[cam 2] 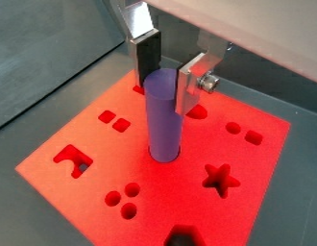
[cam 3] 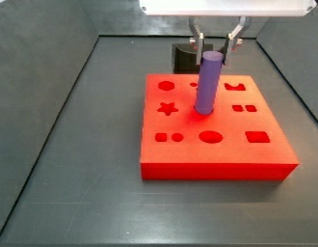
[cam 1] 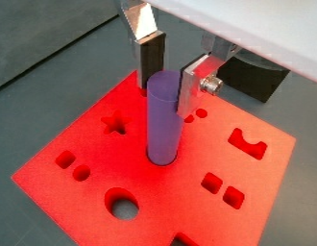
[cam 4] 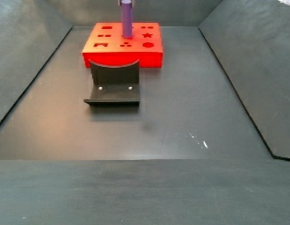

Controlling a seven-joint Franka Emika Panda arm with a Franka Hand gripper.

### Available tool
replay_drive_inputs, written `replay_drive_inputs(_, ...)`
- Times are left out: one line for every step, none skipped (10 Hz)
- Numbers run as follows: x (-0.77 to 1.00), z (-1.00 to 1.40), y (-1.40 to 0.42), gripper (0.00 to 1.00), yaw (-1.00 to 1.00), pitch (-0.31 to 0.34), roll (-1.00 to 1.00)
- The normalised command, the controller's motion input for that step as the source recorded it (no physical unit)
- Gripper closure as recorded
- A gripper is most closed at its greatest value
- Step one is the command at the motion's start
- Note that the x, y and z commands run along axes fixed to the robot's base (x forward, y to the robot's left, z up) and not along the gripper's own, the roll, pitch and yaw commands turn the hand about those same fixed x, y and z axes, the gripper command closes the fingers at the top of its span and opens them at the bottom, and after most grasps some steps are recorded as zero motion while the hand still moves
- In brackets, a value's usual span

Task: Insert the round object.

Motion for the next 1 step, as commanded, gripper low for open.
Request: replay_drive_inputs(0.00, 0.00, 0.00, 1.00, 0.00, 0.000, 0.00)
